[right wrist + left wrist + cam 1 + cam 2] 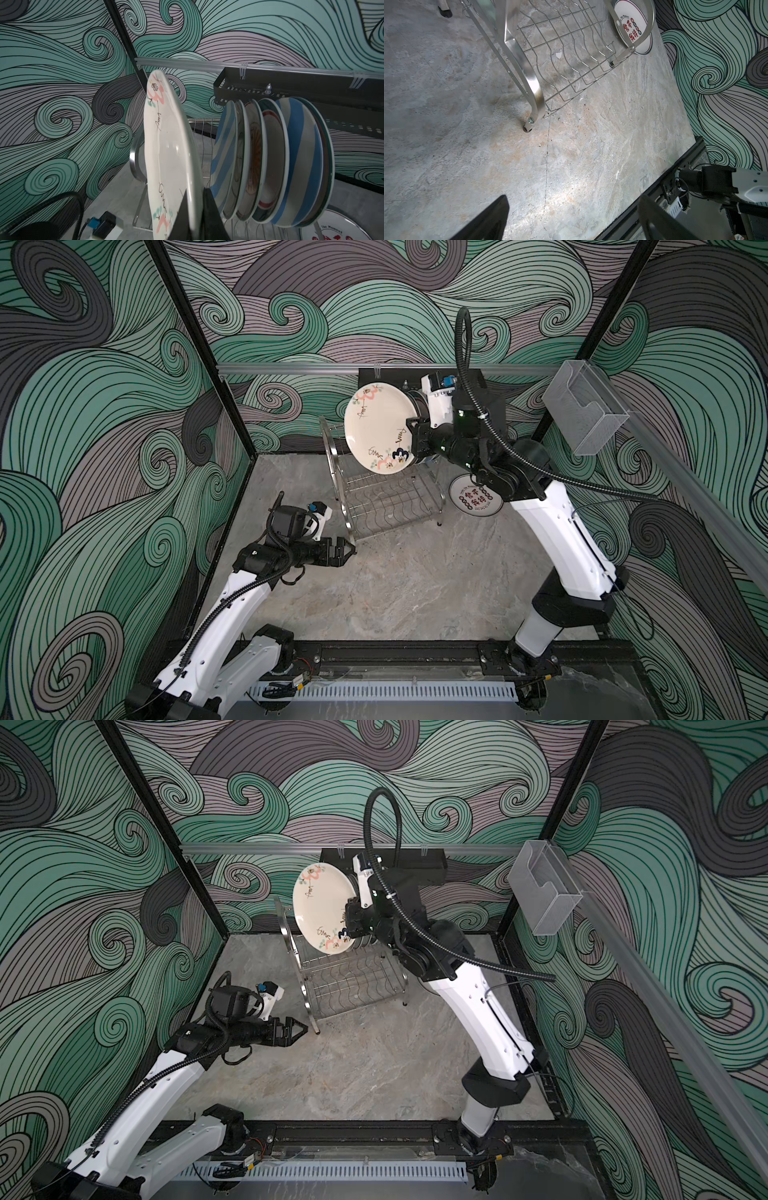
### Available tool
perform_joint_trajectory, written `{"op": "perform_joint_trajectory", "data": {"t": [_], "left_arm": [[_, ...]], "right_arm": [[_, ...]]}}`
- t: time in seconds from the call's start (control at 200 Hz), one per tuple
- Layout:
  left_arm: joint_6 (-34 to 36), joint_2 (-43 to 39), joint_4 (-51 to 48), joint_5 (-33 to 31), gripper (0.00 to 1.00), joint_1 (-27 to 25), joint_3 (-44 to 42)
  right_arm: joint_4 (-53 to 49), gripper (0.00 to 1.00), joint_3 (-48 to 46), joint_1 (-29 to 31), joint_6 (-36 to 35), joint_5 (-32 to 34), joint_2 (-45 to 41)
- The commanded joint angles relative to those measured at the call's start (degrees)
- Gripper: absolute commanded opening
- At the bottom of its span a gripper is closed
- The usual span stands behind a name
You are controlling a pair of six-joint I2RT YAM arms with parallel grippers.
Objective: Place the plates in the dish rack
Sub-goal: 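Lower the floral plate into the rack slot nearest the robot with the right gripper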
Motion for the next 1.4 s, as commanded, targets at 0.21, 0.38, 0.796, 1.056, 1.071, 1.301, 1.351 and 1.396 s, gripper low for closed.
{"op": "perform_joint_trajectory", "data": {"t": [0.21,0.38,0.796,1.056,1.071,1.301,1.351,1.396], "left_arm": [[1.5,-0.8,-2.1,-2.2,0.98,0.4,0.3],[1.6,-0.7,-1.7,-1.2,0.99,0.4,0.1],[1.6,-1.5,-1.5,-0.2,0.99,0.4,-0.1],[1.6,-1.9,-1.5,0.1,0.99,0.4,-0.1],[1.6,-1.9,-1.5,0.1,0.99,0.4,-0.2],[1.6,-2.0,-1.4,0.1,0.99,0.4,-0.2],[1.6,-2.1,-1.4,0.1,0.99,0.4,-0.2],[1.5,-2.2,-1.4,0.1,0.99,0.3,-0.2]], "right_arm": [[14.6,0.0,3.8,4.4,-11.3,29.4,6.9],[18.9,0.0,1.5,4.6,-11.0,30.6,8.8],[21.5,0.0,6.1,4.6,-15.4,34.8,14.4],[21.5,0.0,5.6,4.6,-14.7,35.0,15.3],[21.4,0.0,5.7,4.6,-14.5,34.9,15.4],[20.0,0.0,5.8,4.6,-12.8,34.2,16.4],[19.9,0.0,5.8,4.6,-12.3,33.9,16.4],[19.6,0.0,5.9,4.6,-12.0,33.7,16.5]]}}
